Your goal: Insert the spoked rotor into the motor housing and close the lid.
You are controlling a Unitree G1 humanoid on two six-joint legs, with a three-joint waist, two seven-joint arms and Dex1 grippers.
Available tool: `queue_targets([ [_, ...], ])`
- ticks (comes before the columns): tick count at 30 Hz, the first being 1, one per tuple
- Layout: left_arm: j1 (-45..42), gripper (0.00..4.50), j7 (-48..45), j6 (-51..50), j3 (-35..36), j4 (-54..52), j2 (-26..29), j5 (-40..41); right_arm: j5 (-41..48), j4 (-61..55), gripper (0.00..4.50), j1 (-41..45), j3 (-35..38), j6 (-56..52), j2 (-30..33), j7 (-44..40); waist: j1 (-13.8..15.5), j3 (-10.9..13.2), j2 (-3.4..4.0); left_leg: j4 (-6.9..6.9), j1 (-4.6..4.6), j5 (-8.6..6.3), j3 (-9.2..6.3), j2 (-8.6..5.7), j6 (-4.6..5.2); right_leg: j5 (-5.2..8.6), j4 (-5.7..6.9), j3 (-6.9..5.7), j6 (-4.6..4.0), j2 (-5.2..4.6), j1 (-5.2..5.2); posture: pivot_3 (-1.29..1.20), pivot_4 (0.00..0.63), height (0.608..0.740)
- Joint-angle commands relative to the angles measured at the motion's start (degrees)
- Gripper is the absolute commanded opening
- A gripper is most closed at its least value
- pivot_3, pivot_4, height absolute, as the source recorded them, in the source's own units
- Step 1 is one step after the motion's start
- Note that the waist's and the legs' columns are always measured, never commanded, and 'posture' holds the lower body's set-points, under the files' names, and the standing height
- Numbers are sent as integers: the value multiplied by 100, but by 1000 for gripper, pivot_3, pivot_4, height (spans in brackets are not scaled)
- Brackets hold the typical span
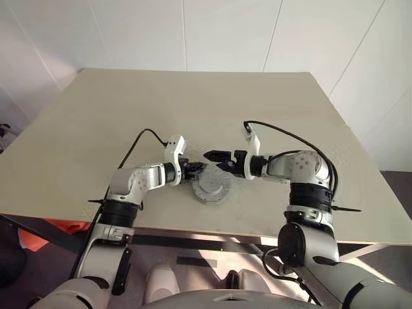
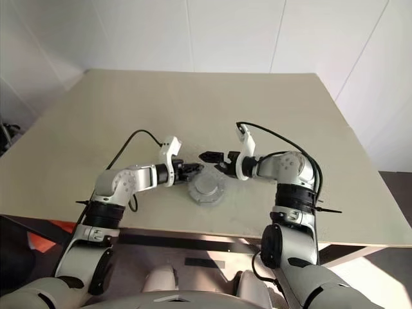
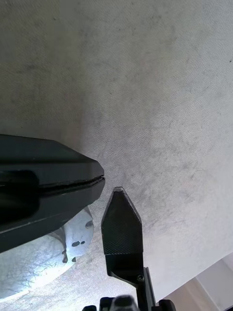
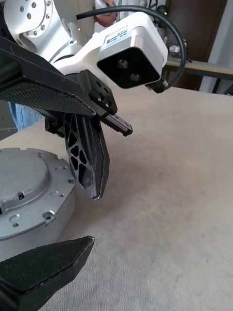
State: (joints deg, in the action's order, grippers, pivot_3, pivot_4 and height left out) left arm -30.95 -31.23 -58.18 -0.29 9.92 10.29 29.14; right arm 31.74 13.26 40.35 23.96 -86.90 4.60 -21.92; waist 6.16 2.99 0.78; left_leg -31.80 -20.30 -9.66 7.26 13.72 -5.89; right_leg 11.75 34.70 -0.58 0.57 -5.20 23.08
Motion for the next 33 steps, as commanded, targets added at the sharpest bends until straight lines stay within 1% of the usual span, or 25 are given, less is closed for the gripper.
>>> queue_targets([
  [1, -44, 0, -148, 36, 88, -224, -45, 192, 228, -299, 4474, 22, -145, 125, -9, -128, -1, 0, 0, 0, 1, 0, 0, 1, -1, 0, 1, 0, 0, 0, 0, 0, 0, 740],
  [5, -81, 0, -261, -28, 489, -372, -14, 559, 332, -520, 4474, -44, -329, 202, 80, -298, -2, 0, 0, 0, -2, 1, 0, 1, -1, 0, 0, -1, 0, 1, 1, 0, 0, 740],
  [12, 59, 0, -313, -188, 1078, -540, 274, 1031, 383, -734, 4474, -106, -656, 398, 489, -529, -4, 0, 0, -1, -1, 1, 0, 1, -1, 0, 1, -1, 0, 1, 1, 0, 0, 740],
  [14, 131, 0, -334, -378, 1157, -659, 297, 1229, 354, -761, 4474, -133, -752, 453, 607, -548, -4, 0, 0, -2, -2, 1, 0, 1, -1, 0, 1, -2, 0, 1, 1, 0, 0, 740],
  [18, 387, 0, -517, -1168, 1130, -1070, 435, 1806, 462, -920, 4474, -197, -840, 390, 856, -668, 3, 0, 0, -2, -3, 0, 0, 0, 0, 0, 1, -2, 0, 1, 0, 0, 0, 740],
  [20, 512, 0, -615, -1735, 1314, -1246, 517, 2316, 496, -1070, 4474, -287, -919, 307, 1053, -737, 5, 0, 0, -2, -5, 0, 0, 1, 0, 0, 0, -2, -1, 1, 1, 0, 0, 740],
  [22, 654, 0, -647, -2223, 1348, -1360, 635, 2630, 512, -1162, 4474, -350, -948, 239, 1183, -758, 3, 0, 0, -3, -2, 0, 0, 1, 0, 0, 2, -2, -1, 2, 1, 0, 0, 740],
  [25, 905, 0, -621, -2423, 1118, -1505, 900, 2606, 525, -1193, 4474, -376, -950, 237, 1235, -742, -20, 0, 0, -4, 7, 0, 0, 0, 0, 0, 6, -2, -1, 3, -1, 0, 0, 740],
  [28, 1069, 0, -647, -2435, 1262, -1518, 1109, 2669, 540, -1265, 4474, -424, -960, 257, 1234, -712, -33, 0, 0, -4, 12, 3, 1, 1, -4, 1, 7, -4, 0, 4, -1, 0, 0, 740],
  [30, 1123, 0, -642, -2410, 1399, -1538, 1191, 2731, 524, -1498, 4474, -551, -1165, 382, 1321, -778, -23, 0, 0, -6, 11, 3, 1, 1, -4, 1, 9, -3, 0, 4, -2, 0, 0, 740],
  [32, 1212, 0, -646, -2346, 1472, -1609, 1296, 2758, 285, -1950, 4474, -801, -1748, 902, 1622, -926, -2, 0, -1, -6, 9, 3, 0, 0, -4, 0, 8, -4, 0, 4, -3, 0, 0, 740],
  [33, 1259, 0, -638, -2308, 1499, -1632, 1336, 2756, 41, -2158, 4474, -947, -2113, 1384, 1828, -1034, 12, 0, -1, -6, 7, 3, 0, 1, -4, 0, 6, -4, 0, 4, -4, 0, 0, 740],
])
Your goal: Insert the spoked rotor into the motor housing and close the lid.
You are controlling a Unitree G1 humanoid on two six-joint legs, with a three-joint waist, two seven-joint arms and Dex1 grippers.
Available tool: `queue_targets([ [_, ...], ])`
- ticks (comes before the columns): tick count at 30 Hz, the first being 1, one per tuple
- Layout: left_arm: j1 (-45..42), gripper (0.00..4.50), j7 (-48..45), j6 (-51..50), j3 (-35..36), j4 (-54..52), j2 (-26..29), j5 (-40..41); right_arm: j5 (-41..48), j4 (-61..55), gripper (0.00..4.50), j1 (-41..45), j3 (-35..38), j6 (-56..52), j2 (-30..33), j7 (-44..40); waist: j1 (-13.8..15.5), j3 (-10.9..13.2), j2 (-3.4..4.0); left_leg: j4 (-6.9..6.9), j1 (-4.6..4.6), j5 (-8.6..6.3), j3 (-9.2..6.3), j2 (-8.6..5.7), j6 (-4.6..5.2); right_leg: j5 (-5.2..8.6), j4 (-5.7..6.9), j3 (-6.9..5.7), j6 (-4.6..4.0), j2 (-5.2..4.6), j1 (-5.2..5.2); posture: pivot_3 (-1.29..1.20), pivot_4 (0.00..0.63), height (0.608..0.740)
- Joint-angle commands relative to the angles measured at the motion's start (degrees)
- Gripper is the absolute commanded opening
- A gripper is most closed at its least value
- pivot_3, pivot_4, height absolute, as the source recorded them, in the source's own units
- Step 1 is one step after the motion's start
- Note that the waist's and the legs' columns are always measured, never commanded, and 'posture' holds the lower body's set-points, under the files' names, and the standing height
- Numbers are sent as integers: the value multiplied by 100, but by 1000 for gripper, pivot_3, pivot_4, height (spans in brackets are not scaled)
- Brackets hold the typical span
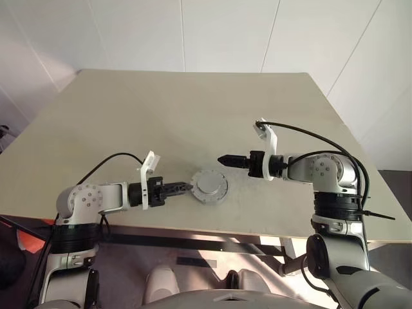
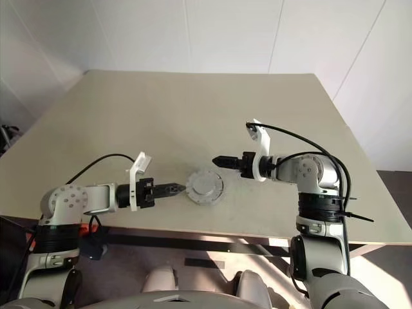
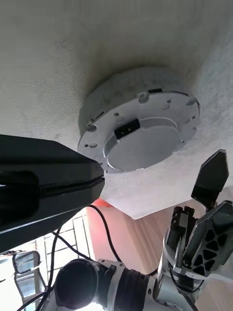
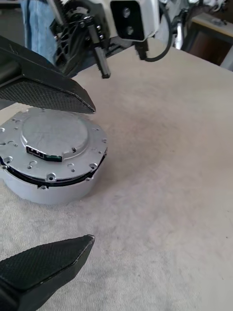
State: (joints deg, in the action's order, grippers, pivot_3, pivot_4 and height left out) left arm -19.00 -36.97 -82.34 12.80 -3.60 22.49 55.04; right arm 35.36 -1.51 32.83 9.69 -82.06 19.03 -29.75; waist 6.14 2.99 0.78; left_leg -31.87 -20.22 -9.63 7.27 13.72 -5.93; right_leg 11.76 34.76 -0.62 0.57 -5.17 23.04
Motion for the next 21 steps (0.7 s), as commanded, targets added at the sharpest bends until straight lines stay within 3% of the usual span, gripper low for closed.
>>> queue_targets([
  [1, 108, 0, -48, 147, 251, -294, 140, 169, -658, -907, 4474, -330, -1112, 1468, 644, -352, 24, 0, 0, 0, -1, -1, 0, 0, 2, 0, -2, -1, 0, -1, -2, 0, 0, 740],
  [4, 173, 0, 8, 250, 410, -294, 163, 181, -1161, -1332, 4474, -550, -1794, 2590, 1124, -686, 78, 0, -1, -2, -1, -5, 0, 1, 8, 2, -5, -5, 3, -1, -4, 0, 0, 740],
  [11, 313, 0, -9, 541, 329, -359, 358, -14, -1720, -1582, 4474, -893, -2132, 4942, 1271, -1411, 58, -1, -4, -28, 2, -12, 1, 5, 21, 9, 7, -3, 14, 0, -7, 0, 0, 740],
  [16, 253, 0, 8, 716, 261, -198, 393, -86, -1143, -1524, 4474, -1114, -2079, 4813, 1269, -2139, 62, -1, -9, -46, -1, -31, 0, 1, 54, 3, 6, -4, 5, -1, -18, 0, 0, 740],
  [21, 187, 0, 22, 795, 132, -137, 387, -160, -1524, -1089, 4474, -1196, -2332, 5376, 1346, -2532, 14, -2, -9, -49, 4, -34, 0, 3, 59, 2, 11, -5, 3, -1, -22, 0, 0, 740],
])
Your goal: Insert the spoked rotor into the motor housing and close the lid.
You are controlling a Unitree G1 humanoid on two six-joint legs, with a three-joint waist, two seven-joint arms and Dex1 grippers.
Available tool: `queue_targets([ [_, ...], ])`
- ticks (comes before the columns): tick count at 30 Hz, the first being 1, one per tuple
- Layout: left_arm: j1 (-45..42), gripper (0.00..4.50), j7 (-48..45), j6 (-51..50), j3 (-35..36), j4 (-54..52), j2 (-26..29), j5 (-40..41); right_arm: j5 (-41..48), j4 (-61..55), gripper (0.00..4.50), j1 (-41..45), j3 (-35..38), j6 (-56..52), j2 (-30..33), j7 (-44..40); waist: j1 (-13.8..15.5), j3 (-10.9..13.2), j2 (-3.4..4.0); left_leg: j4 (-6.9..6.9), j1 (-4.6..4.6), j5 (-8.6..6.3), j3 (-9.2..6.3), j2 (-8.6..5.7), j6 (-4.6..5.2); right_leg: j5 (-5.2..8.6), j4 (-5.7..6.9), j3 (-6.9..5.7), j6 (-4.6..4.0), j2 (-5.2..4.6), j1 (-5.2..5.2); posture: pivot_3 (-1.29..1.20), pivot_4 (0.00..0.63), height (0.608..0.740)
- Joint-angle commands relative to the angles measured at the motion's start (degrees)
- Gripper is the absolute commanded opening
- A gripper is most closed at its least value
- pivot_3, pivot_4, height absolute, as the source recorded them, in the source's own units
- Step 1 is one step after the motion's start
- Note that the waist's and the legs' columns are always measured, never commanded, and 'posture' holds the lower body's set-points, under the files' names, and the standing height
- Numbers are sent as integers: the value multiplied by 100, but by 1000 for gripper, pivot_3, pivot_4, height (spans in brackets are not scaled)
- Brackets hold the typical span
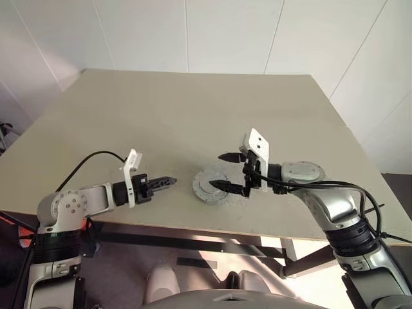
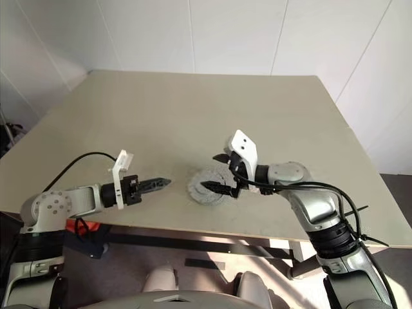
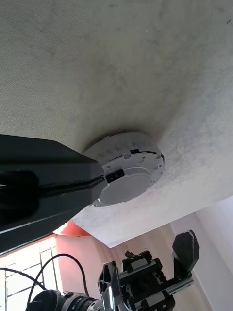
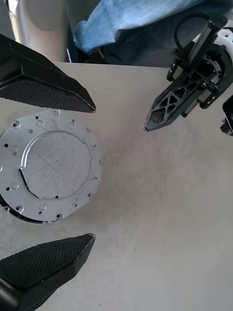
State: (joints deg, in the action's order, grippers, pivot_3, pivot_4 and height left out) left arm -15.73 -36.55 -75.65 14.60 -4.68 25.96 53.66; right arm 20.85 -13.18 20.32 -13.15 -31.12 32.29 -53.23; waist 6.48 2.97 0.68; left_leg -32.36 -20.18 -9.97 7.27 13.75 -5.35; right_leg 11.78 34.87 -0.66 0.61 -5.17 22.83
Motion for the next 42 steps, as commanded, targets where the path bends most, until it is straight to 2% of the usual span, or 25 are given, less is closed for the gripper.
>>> queue_targets([
  [1, -147, 0, -21, 144, -73, -19, 47, -33, -90, 122, 4474, 75, -63, 324, 12, -233, -34, 0, 0, -1, -1, 0, 0, 0, 0, 0, 1, 0, 0, 0, 0, 0, 0, 740],
  [9, -186, 0, -13, 242, -124, 61, 52, -90, -545, 799, 4474, 117, -342, 1013, -154, -446, -99, -1, -2, -5, -3, -1, 0, 0, 2, -1, 1, -1, -2, 0, 0, 0, 0, 740],
  [22, -138, 0, 126, 271, -14, 58, 68, -88, -781, 918, 4474, 179, -519, 1196, -451, -571, -103, -1, -2, -10, -3, -4, 0, 0, 7, -1, 3, -1, -3, 0, -1, 0, 0, 740],
  [37, -135, 0, 232, 296, -87, -68, -17, -69, -1172, 1558, 4474, 292, -533, 1476, -795, -407, -108, -2, -3, -16, -3, -5, 0, 1, 9, -2, 7, -1, -3, 0, -2, 0, 0, 740],
  [40, -166, 0, 226, 326, -51, -27, 17, -81, -1190, 1581, 3848, 288, -519, 1447, -796, -400, -109, -2, -3, -17, -3, -6, 0, 1, 10, -2, 7, -1, -3, -1, -3, 0, 0, 740],
  [42, -176, 0, 224, 347, -45, -7, 24, -83, -1205, 1578, 3169, 288, -502, 1482, -792, -384, -109, -2, -3, -17, -2, -6, 0, 1, 10, -2, 7, -1, -3, 0, -3, 0, 0, 740],
])
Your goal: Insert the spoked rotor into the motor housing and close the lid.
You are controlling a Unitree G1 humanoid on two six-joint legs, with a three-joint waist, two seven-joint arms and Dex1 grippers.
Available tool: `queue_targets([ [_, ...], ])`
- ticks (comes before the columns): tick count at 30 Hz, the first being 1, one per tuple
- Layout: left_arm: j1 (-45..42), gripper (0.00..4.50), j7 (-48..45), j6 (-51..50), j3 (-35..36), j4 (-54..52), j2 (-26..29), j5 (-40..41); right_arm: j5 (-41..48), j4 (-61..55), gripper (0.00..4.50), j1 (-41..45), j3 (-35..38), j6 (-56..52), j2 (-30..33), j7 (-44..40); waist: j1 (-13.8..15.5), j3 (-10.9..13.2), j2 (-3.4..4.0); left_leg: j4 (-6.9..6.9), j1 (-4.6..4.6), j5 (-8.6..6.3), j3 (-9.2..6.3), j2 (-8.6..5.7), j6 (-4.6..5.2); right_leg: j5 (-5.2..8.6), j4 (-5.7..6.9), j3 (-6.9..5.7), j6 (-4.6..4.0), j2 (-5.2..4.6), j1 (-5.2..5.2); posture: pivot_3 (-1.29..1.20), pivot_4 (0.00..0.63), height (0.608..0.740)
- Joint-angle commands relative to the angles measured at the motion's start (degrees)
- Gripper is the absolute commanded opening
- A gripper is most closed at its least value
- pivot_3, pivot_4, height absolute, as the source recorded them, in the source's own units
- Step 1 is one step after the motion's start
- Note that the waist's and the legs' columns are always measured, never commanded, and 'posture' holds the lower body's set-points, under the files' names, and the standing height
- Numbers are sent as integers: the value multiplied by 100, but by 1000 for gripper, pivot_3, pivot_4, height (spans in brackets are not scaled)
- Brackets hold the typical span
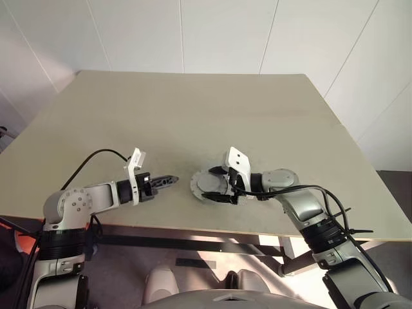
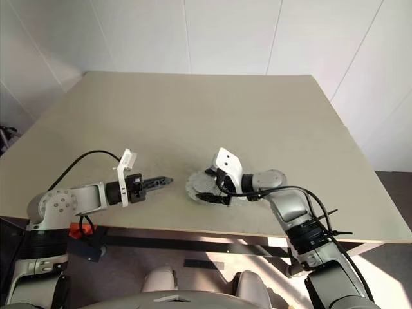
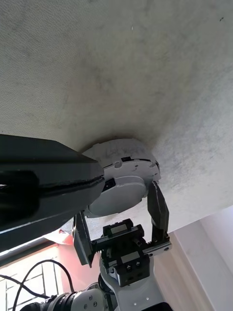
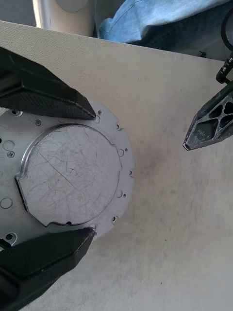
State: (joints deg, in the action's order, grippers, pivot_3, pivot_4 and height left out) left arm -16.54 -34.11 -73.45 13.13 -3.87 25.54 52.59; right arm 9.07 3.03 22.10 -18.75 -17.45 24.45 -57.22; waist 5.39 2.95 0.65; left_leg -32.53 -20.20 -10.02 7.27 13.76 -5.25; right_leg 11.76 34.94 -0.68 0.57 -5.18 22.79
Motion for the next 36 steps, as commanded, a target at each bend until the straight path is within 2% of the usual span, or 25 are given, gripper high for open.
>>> queue_targets([
  [1, -93, 0, -21, 136, 98, -87, 67, 24, -21, -59, 2939, 109, 68, 115, -4, 15, 0, 0, 0, 0, 0, 0, 0, 0, 0, 0, 0, 0, 0, 0, 0, 0, 0, 740],
  [18, -82, 0, -11, 227, 36, -45, 26, 10, 214, -369, 2940, 40, 237, 65, 98, -150, 6, 0, 0, -1, -2, -2, 0, 0, 3, 0, -2, -1, 0, -1, -1, 0, 0, 740],
  [36, -55, 0, 20, 247, 36, -62, 4, 22, -135, -96, 2940, 52, 90, 213, 102, 72, -1, 0, 0, -3, 0, -2, 0, 0, 3, 0, 0, 0, 0, 0, -2, 0, 0, 740],
])
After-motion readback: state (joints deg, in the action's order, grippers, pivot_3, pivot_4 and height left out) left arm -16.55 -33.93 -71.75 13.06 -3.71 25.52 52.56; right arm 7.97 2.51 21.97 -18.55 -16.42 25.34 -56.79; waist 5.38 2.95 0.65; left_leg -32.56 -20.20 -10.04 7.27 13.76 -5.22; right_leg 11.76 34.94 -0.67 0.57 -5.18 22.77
